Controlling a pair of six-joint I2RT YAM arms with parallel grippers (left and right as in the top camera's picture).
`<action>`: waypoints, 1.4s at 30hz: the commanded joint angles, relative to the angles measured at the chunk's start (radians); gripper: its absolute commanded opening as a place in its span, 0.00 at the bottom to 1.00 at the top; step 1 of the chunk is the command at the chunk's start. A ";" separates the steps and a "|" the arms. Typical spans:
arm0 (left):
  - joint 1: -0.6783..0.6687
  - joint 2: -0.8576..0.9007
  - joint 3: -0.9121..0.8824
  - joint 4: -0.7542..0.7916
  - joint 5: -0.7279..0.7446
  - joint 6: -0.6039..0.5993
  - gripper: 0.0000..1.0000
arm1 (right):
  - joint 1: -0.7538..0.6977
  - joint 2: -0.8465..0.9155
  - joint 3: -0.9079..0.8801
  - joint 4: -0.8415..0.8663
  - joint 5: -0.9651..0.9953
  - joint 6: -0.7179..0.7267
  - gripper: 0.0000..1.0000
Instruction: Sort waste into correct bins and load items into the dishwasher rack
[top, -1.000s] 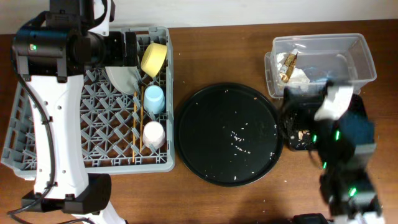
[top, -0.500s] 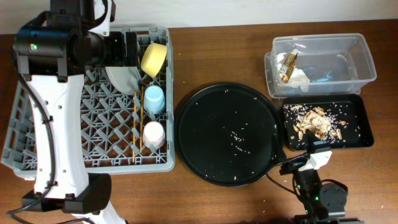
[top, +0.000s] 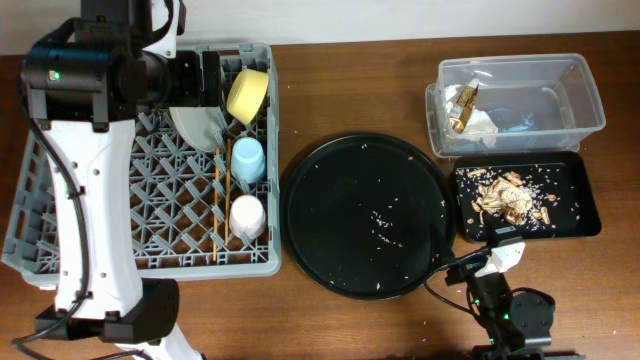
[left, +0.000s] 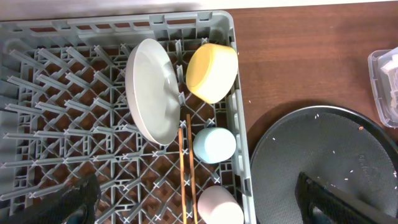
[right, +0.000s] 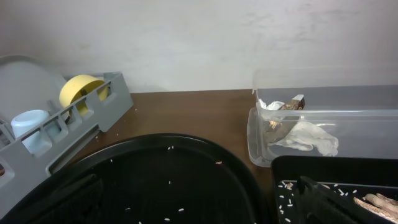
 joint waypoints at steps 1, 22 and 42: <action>-0.003 0.004 0.001 0.002 0.006 0.004 0.99 | -0.006 -0.008 -0.009 0.000 -0.016 -0.007 0.98; 0.097 -0.657 -0.956 0.761 -0.032 0.005 0.99 | -0.006 -0.008 -0.009 0.000 -0.016 -0.007 0.98; 0.179 -1.804 -2.486 1.608 0.003 0.190 0.99 | -0.006 -0.008 -0.009 0.000 -0.016 -0.007 0.98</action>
